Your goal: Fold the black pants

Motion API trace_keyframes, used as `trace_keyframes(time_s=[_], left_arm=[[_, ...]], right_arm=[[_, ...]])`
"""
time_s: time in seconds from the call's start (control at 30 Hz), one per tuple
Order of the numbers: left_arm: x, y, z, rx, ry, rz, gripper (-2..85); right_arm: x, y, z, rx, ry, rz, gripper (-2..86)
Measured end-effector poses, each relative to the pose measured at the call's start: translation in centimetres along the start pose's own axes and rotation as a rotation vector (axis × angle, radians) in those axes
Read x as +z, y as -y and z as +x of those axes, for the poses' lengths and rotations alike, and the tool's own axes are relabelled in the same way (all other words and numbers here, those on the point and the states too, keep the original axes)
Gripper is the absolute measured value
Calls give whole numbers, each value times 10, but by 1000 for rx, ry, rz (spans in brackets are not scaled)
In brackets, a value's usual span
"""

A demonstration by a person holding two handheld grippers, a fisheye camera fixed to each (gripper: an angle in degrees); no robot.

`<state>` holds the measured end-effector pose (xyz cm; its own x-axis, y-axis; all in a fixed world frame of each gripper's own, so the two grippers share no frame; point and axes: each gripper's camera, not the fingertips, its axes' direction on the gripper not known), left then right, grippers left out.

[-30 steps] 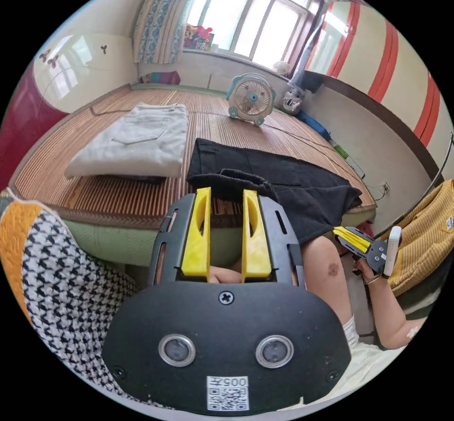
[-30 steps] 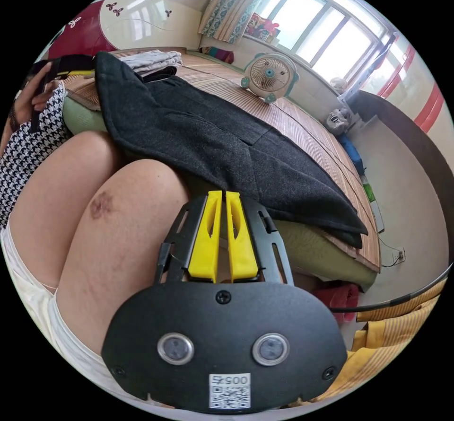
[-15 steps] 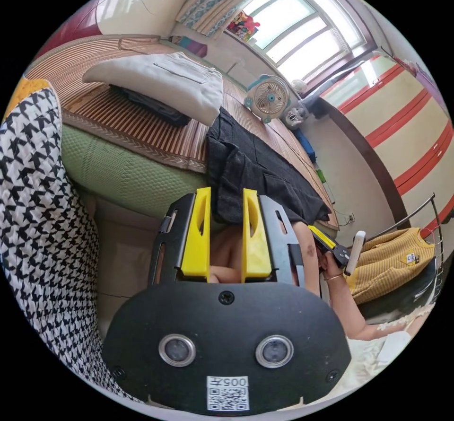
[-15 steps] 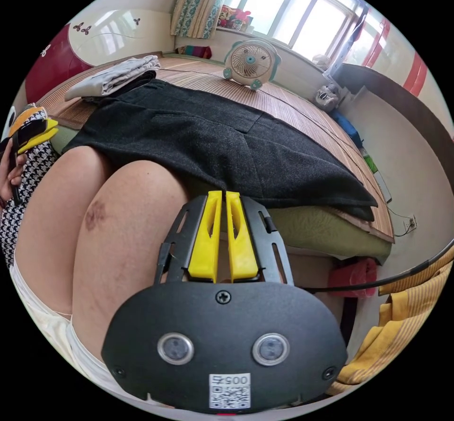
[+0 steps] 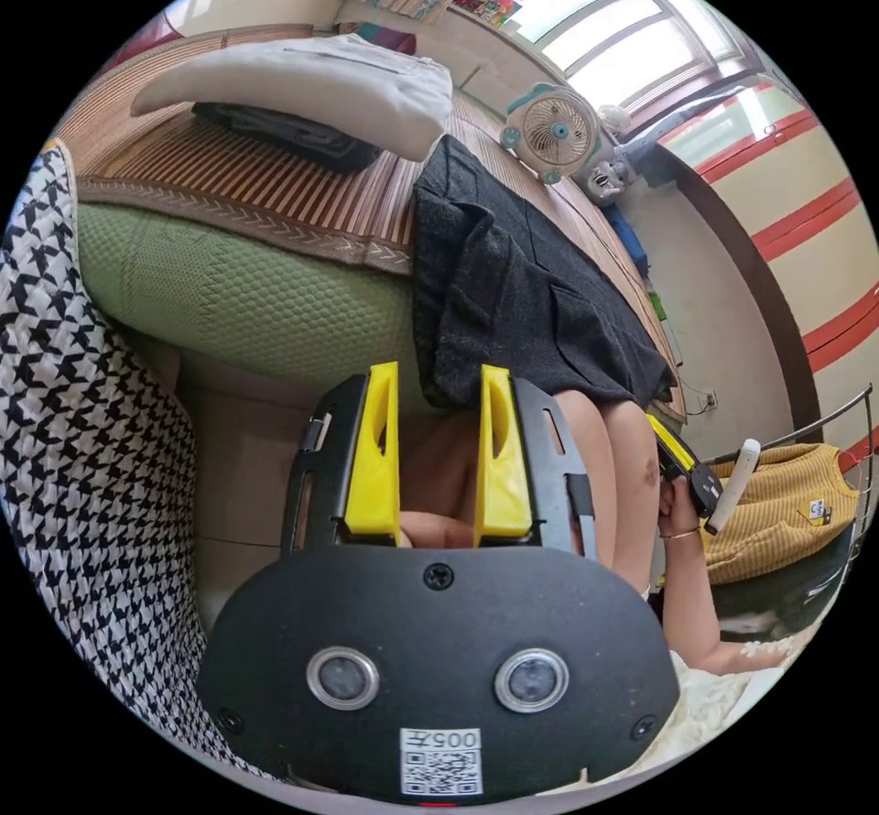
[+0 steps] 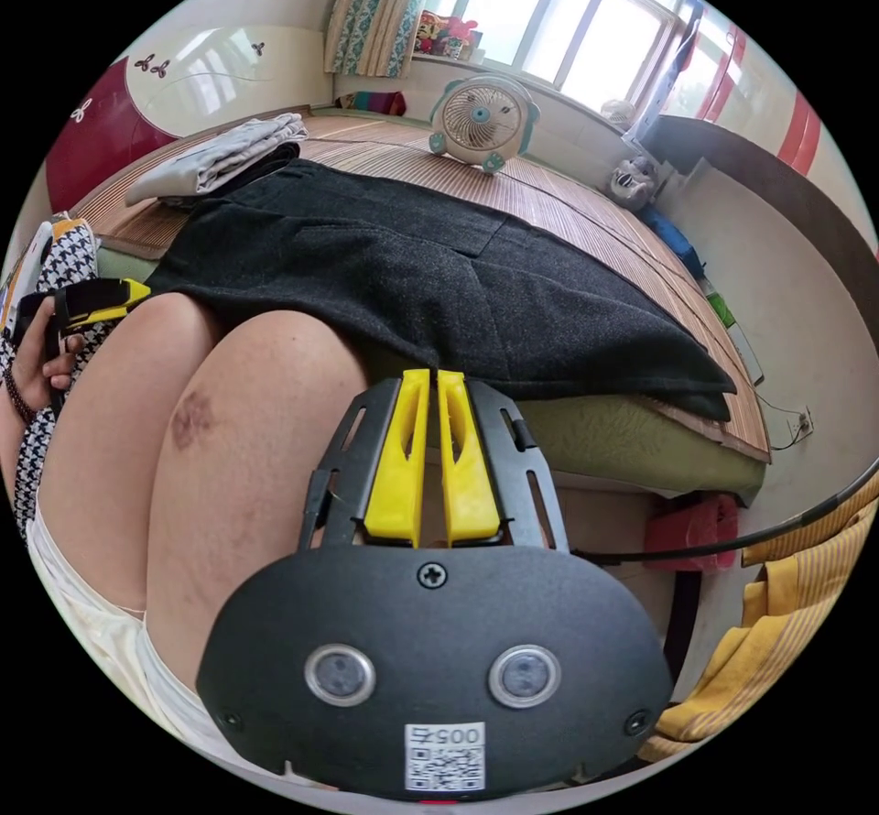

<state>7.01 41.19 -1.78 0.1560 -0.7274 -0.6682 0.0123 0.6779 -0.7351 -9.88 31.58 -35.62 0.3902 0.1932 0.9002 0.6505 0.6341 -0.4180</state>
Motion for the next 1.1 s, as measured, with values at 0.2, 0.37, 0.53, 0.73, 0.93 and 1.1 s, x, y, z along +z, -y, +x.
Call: trace_keyframes(time_s=[0.2,0.37,0.53,0.73,0.93,1.1], left_arm=[[-13,-2,14,66,86,13,60],[-40,-12,16,100,-42,106,37],[-75,-25,31,154,-66,198,19],[-134,-41,61,276,-156,379,0],[-152,-54,60,256,-47,302,-4],[-135,-77,70,228,39,262,0]], right_arm=[[-13,-5,10,31,25,16,-12],[-25,-8,15,36,18,28,-12],[-52,-11,27,36,0,68,-12],[-95,-24,47,-3,8,126,-13],[-133,-43,60,-59,67,203,-14],[-106,-53,84,23,63,72,-11]])
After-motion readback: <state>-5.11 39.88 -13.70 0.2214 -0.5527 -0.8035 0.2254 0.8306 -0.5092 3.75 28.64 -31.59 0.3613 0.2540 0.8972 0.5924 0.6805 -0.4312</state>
